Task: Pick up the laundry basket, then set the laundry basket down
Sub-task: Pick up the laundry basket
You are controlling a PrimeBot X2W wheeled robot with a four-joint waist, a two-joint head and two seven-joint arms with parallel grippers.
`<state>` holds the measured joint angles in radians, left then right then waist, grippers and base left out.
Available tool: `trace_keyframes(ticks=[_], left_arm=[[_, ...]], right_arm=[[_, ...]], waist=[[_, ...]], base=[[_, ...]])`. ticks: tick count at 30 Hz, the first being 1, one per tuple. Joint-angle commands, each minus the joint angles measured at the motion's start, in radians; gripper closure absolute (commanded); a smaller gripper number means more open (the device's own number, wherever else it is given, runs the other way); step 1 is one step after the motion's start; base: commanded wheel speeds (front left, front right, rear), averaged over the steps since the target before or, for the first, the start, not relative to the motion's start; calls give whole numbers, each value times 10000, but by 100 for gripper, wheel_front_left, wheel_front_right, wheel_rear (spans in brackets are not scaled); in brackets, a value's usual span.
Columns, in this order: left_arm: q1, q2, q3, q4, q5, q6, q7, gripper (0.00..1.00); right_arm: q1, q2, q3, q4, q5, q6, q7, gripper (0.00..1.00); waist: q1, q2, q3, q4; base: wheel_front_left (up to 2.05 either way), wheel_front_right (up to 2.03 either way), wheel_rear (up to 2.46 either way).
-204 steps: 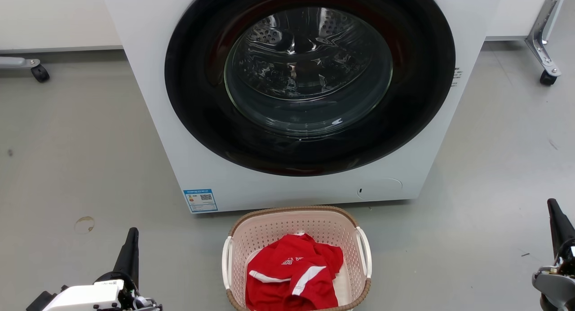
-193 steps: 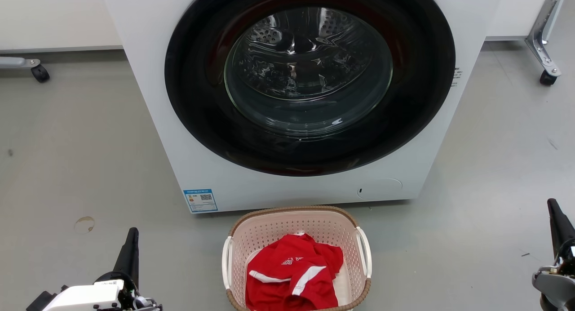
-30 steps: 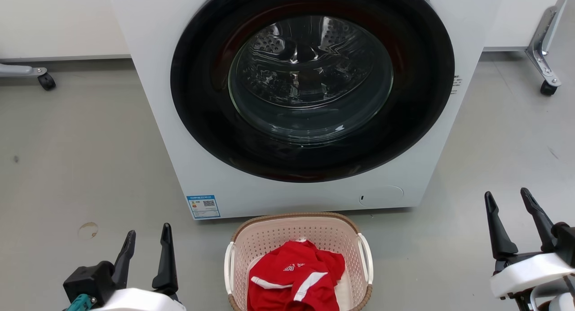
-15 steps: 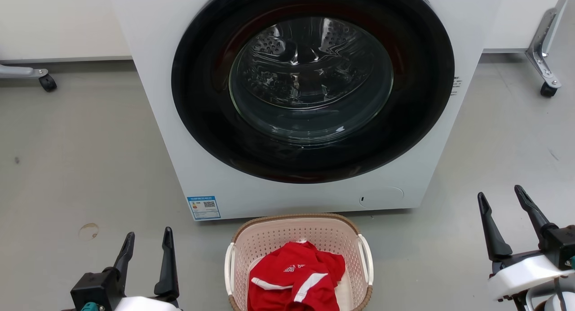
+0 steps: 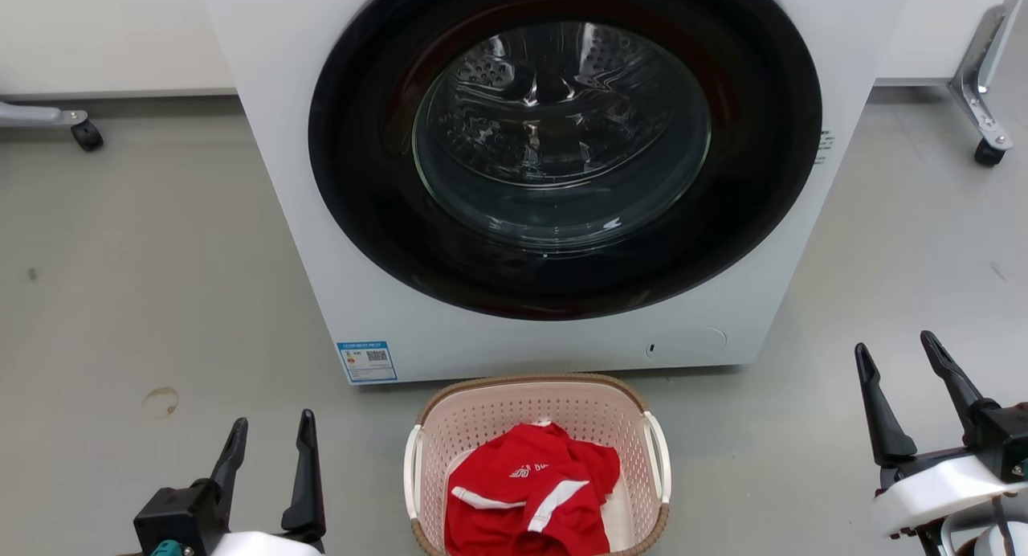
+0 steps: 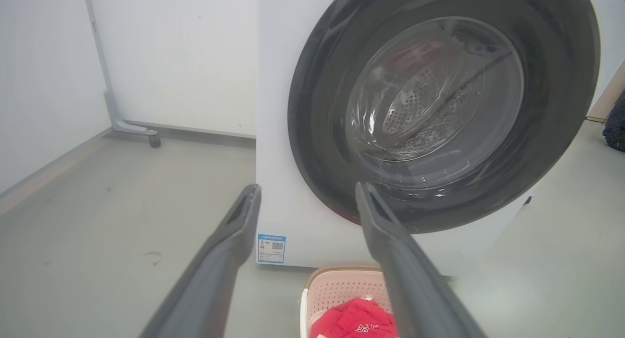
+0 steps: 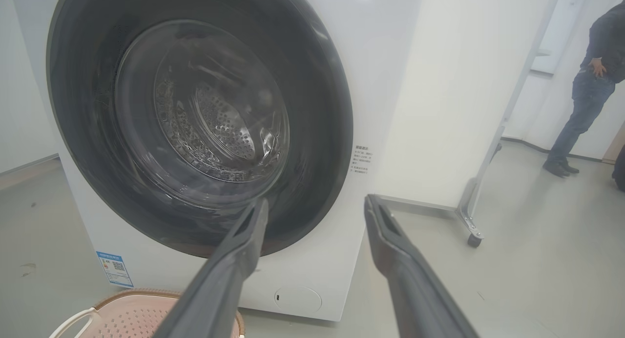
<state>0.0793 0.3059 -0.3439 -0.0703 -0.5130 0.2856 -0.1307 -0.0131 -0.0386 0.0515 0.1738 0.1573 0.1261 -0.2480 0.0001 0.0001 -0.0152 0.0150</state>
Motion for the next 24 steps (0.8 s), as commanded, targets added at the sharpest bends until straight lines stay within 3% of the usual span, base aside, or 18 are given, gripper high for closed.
trace_keyframes(ticks=[1,12,24], left_arm=[[-391,174,291,-199,-74,20,57,0],[-1090,108,35,-185,-32,-81,380,0],[-2374,-585,-219,581,-268,-428,105,0]], right_arm=[[-403,-244,196,-276,92,46,-137,0],[-718,-401,264,-387,441,46,-137,0],[-1182,-876,517,-350,1378,46,-137,0]], waist=[[0,-1,112,35],[0,-1,1657,183],[0,-1,4517,368]], base=[[0,0,0],[0,0,0],[0,0,0]])
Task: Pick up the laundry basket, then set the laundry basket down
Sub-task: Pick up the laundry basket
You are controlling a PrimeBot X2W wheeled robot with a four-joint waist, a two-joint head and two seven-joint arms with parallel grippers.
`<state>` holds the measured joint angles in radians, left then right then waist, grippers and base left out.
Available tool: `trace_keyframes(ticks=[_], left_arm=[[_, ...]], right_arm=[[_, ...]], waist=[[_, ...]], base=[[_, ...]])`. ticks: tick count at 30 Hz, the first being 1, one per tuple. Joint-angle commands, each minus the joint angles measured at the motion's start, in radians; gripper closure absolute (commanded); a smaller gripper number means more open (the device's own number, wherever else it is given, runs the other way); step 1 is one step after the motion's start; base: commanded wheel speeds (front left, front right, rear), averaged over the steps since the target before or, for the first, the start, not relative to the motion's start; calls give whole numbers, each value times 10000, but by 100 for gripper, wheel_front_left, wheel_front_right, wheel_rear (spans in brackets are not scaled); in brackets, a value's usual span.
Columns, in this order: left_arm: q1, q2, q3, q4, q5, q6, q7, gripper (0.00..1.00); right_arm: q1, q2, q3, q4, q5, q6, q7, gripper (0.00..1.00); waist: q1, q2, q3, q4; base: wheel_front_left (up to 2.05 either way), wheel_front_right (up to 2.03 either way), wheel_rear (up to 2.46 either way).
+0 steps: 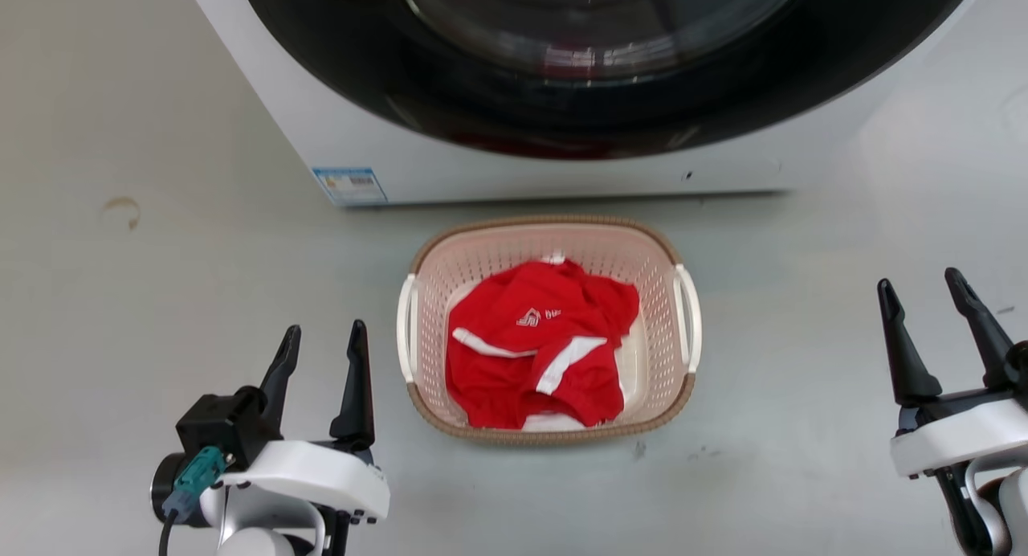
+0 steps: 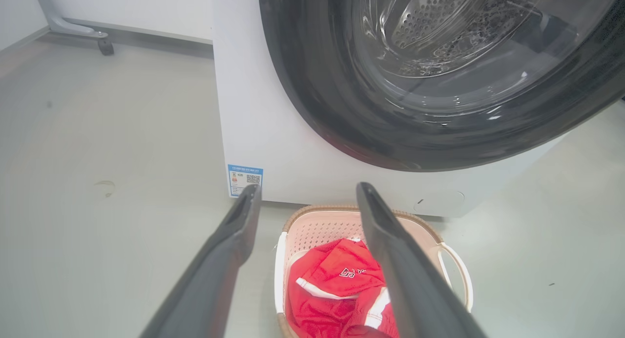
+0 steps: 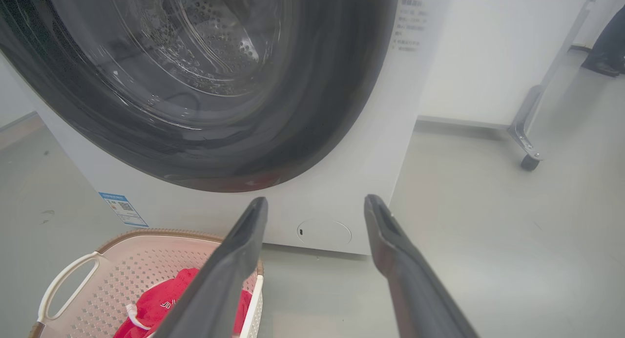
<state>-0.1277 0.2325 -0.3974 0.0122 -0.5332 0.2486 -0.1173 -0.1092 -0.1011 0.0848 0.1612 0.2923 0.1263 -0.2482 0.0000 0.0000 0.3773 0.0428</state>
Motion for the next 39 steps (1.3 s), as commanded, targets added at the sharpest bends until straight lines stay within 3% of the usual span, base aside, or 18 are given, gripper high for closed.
trace_keyframes(ticks=[1,19,30,39], left_arm=[[-381,82,308,-166,-98,-105,-114,0],[-2134,-1211,-15,2035,-559,-1428,-1254,0],[-3607,-1479,150,4261,-534,-2637,-1432,0],[-4853,-1430,651,6138,-353,-3327,-1442,0]], right_arm=[[-230,-290,187,-244,85,44,-136,0],[-605,-591,360,-776,892,44,-136,0],[-1467,-514,1584,98,1336,44,-136,0],[-2420,-442,2521,1235,1651,44,-136,0]], waist=[[0,0,839,114],[0,0,4630,922],[0,0,5146,1097],[0,0,5133,936]], base=[[0,0,0],[0,0,0],[0,0,0],[0,0,0]])
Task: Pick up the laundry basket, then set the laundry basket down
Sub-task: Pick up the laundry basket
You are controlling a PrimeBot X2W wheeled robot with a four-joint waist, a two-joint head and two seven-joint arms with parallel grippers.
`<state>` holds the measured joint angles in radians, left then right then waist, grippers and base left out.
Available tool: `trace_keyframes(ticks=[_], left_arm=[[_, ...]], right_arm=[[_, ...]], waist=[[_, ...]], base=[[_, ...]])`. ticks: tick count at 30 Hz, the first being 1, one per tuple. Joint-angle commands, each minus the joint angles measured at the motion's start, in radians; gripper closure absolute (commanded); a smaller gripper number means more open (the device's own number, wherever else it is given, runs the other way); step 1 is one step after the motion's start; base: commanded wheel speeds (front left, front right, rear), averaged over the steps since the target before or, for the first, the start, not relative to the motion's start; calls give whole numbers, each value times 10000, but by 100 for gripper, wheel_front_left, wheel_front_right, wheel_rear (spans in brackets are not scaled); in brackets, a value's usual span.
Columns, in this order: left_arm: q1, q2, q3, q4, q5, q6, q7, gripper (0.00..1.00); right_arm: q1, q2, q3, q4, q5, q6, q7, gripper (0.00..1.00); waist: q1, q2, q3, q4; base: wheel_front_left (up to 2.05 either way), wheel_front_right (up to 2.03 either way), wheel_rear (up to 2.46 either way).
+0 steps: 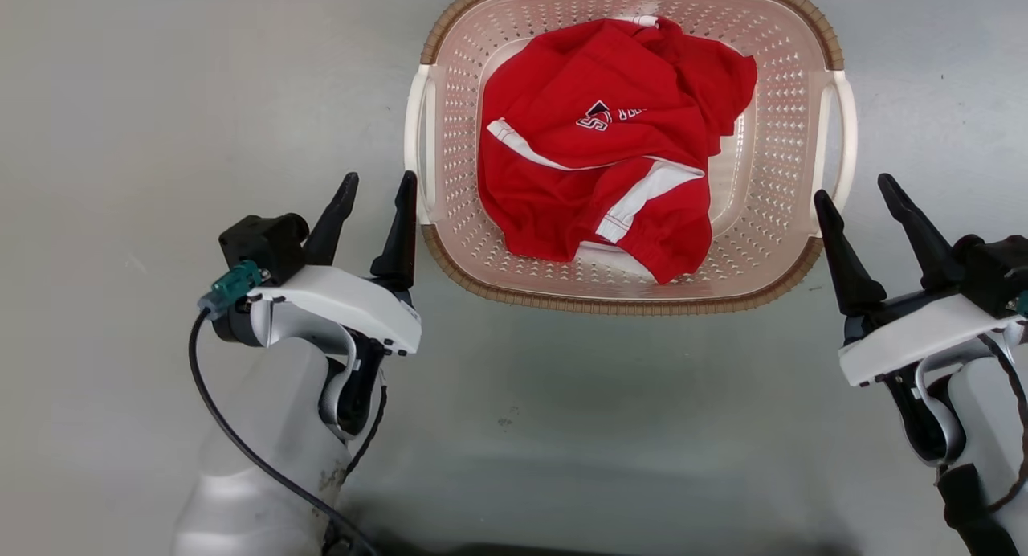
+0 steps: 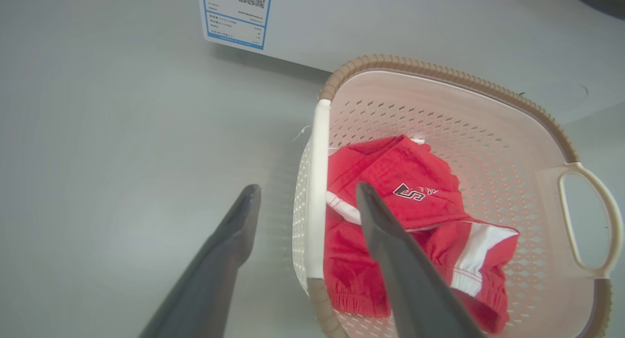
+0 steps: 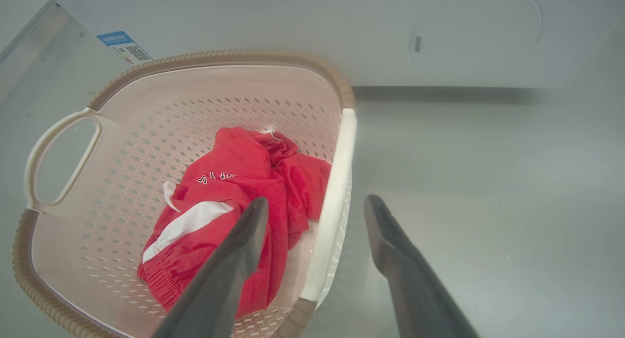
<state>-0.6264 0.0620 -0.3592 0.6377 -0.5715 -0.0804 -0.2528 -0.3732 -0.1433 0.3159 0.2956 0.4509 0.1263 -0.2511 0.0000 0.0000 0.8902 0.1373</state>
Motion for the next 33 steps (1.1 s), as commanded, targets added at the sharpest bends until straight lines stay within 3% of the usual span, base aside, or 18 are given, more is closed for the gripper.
trace_keyframes(ticks=[1,7,16,33], left_arm=[[-14,291,326,118,31,-112,-87,0],[-1110,387,274,1645,179,-401,-88,0],[-2390,250,-334,3334,3,-497,-89,0],[-3404,436,-1920,4459,-1181,-501,-89,0]], right_arm=[[94,-17,308,42,115,44,-107,0],[-898,-19,827,960,322,44,-107,0],[-2178,142,1413,2088,651,44,-107,0],[-3043,468,2048,2966,1065,44,-107,0]], waist=[[0,0,19,-30],[0,0,324,-128],[0,0,709,-252],[0,0,960,-476]], base=[[0,0,0],[0,0,0],[0,0,0],[0,0,0]])
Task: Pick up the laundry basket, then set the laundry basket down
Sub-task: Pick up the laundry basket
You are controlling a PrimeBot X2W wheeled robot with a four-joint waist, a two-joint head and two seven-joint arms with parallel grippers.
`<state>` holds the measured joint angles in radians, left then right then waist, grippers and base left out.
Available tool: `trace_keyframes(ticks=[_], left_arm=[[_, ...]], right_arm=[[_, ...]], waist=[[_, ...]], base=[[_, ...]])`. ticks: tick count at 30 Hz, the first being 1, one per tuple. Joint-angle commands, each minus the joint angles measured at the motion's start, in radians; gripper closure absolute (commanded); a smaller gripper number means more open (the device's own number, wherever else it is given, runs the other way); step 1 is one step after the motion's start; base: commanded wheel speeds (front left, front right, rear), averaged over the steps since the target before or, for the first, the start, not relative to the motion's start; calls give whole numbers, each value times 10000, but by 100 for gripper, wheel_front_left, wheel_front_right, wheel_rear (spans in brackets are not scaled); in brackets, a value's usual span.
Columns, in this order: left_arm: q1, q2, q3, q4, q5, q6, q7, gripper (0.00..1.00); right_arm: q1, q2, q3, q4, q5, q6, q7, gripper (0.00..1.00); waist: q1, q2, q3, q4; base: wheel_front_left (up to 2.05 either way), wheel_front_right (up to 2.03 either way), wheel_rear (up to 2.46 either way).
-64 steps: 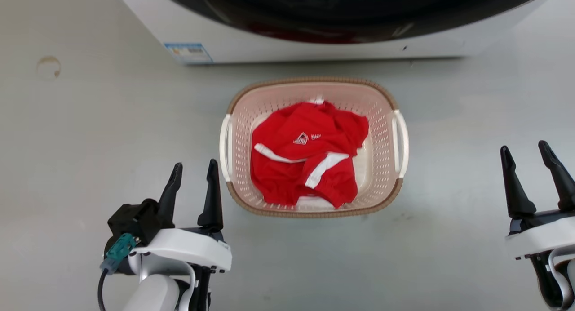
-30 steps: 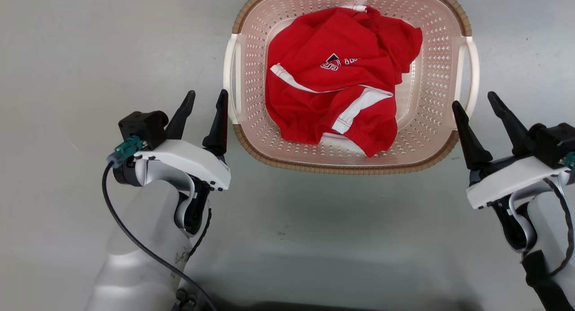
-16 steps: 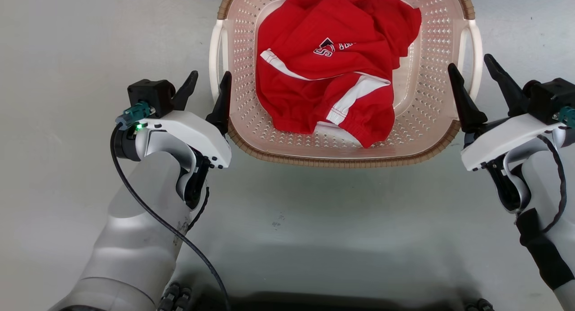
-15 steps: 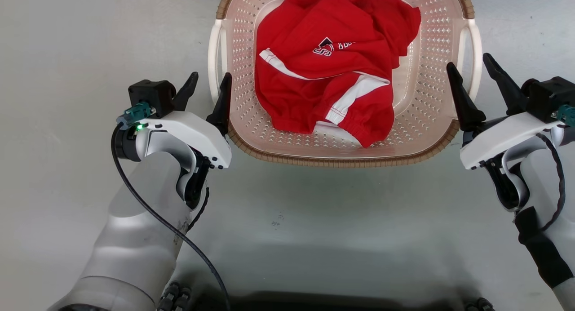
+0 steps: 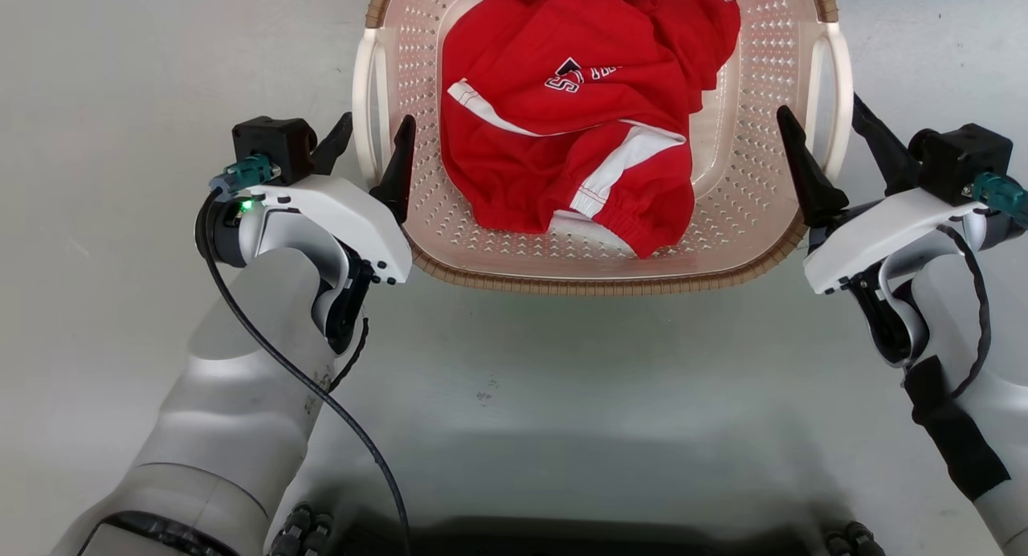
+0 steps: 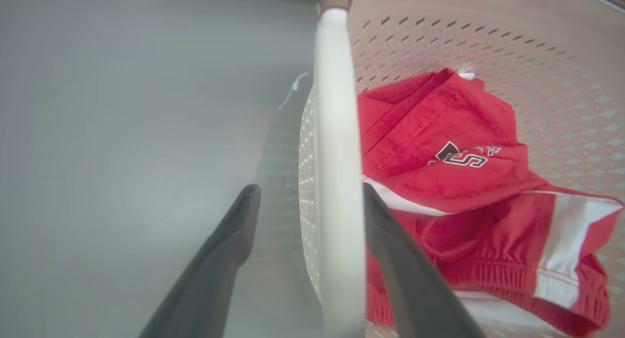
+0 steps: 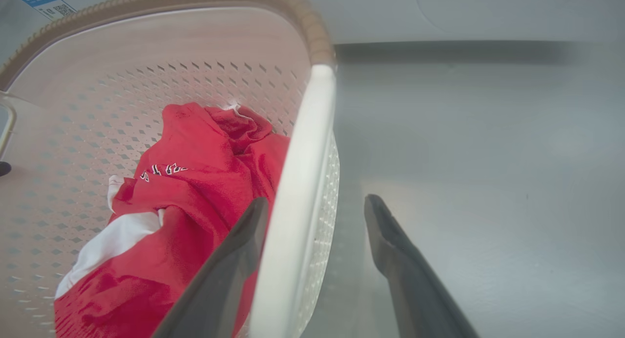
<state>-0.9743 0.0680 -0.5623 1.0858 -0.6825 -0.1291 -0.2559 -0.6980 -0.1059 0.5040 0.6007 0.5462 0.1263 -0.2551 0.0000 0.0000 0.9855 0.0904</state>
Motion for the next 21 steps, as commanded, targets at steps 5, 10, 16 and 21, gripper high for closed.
trace_keyframes(ticks=[5,10,16,21], left_arm=[[-32,446,-109,2,-265,-14,-58,0],[-136,501,-358,33,-506,-15,-59,0],[-134,521,-920,175,-801,-15,-50,100],[-230,581,-1212,288,-1254,-15,-54,100]], right_arm=[[163,100,152,-100,122,44,-67,0],[118,94,140,-114,109,44,-67,0],[75,108,385,-85,184,44,-67,100],[-11,44,502,-38,248,44,-67,100]], waist=[[0,0,38,-32],[0,0,73,-45],[0,0,66,-108],[0,0,54,-141]], base=[[0,0,0],[0,0,0],[0,0,0],[0,0,0]])
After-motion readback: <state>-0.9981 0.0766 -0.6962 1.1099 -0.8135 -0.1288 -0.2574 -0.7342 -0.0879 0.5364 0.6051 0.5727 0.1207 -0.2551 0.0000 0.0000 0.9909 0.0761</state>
